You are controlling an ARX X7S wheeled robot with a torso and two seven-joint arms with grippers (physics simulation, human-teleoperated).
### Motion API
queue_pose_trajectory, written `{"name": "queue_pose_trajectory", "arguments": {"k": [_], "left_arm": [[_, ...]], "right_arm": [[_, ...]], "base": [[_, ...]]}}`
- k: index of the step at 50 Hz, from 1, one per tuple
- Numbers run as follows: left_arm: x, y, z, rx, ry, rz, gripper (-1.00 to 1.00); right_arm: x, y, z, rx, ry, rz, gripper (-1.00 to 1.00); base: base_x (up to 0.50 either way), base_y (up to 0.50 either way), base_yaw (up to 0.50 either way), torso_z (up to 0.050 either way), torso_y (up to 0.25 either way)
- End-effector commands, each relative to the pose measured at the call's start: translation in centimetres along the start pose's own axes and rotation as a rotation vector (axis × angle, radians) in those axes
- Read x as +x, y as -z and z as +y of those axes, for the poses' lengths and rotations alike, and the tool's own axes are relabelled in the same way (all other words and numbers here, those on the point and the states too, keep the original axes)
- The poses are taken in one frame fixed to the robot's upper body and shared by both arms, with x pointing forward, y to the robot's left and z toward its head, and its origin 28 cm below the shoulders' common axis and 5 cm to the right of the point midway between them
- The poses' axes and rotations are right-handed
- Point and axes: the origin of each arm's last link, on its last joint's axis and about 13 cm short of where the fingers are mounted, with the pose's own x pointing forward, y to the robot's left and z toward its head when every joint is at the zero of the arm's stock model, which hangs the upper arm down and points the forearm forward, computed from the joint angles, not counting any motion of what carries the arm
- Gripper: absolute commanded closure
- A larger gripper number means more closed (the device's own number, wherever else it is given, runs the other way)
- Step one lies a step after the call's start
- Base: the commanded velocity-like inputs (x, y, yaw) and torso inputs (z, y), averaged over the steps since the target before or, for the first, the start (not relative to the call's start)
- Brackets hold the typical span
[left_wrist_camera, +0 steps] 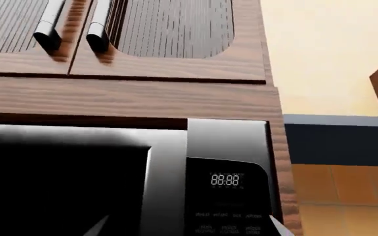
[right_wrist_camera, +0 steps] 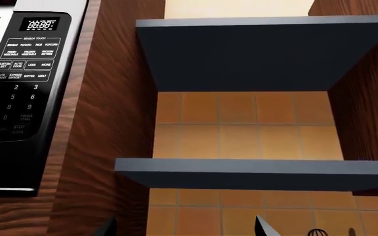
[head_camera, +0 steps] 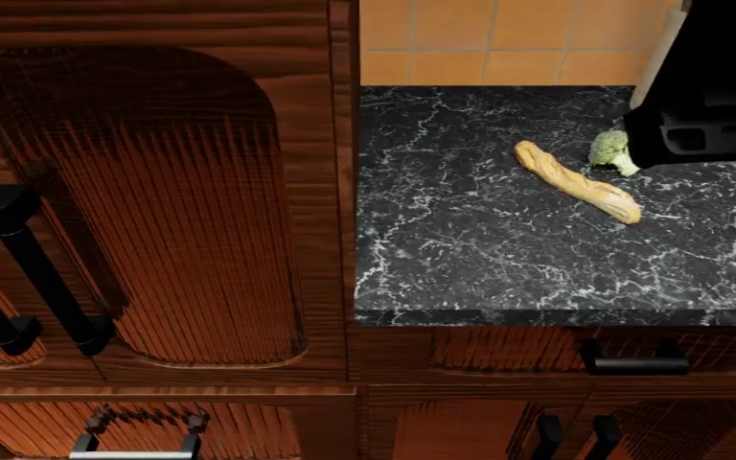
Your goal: Open the microwave door
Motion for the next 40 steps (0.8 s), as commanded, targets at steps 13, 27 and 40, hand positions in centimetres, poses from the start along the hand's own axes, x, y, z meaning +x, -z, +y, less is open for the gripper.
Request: {"name": "queue_pose_trajectory", "arguments": {"k": [13,27,40], "left_arm": [[0.5,-2.4,5.8,-0.037,-0.320,-0.099,-1.00],[0.2,-2.8,9.5,0.030,-0.492,-0.119,-1.00],[0.5,-1.7,13.4,0.113,-0.648,-0.063,-1.00]], "right_arm": [[0.2,-0.4,0.4,0.000,-0.017,-0.004,-1.00],[0.2,-0.4,0.4,0.001,-0.018,-0.002,-1.00],[0.1,-0.5,0.5,0.000,-0.021,-0.004,-1.00]], "base": [[0.00,0.00,0.00,0.000,0.000],[0.00,0.00,0.00,0.000,0.000],[0.00,0.00,0.00,0.000,0.000]]}}
